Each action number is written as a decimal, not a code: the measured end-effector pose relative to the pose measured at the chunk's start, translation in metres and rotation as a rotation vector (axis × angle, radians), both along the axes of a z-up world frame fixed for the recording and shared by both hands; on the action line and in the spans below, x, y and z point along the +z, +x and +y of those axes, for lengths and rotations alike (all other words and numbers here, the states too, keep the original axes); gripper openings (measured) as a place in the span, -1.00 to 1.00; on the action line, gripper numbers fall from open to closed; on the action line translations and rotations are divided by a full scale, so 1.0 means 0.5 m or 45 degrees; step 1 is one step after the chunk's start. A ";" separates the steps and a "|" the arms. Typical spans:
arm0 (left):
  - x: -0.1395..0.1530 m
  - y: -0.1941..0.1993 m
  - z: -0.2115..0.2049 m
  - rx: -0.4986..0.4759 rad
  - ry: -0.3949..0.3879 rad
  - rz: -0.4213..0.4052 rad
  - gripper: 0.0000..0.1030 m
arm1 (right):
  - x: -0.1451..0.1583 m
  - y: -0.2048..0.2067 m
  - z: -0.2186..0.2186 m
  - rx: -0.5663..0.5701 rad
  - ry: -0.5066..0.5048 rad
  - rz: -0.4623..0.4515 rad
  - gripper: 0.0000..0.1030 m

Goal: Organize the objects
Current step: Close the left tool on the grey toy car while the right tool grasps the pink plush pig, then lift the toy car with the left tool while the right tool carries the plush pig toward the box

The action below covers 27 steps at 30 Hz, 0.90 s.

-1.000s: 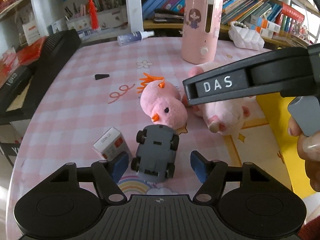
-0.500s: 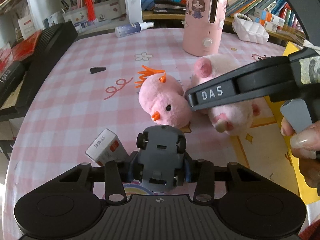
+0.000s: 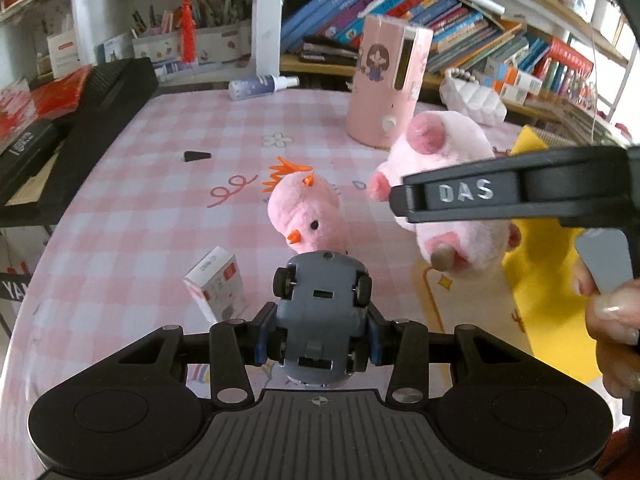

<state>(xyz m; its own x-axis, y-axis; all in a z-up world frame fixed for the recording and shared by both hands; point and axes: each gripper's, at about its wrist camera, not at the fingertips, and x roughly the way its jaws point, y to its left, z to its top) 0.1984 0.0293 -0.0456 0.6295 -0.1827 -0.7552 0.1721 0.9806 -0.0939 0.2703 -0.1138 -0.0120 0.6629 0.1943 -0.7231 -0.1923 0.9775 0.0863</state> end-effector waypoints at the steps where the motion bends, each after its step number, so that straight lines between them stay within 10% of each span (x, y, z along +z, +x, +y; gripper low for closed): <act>1: 0.005 -0.007 0.003 0.006 -0.004 -0.010 -0.19 | 0.006 -0.011 -0.001 0.004 -0.003 -0.016 0.20; 27: 0.055 -0.220 0.091 0.135 -0.048 -0.111 -0.19 | 0.032 -0.265 0.027 0.079 -0.046 -0.081 0.21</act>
<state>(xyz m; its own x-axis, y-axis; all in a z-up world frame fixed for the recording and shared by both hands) 0.0886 0.0749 -0.0182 0.7096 -0.1391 -0.6907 0.0768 0.9897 -0.1204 0.1379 -0.1004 0.0042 0.6950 0.2114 -0.6872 -0.2569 0.9657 0.0373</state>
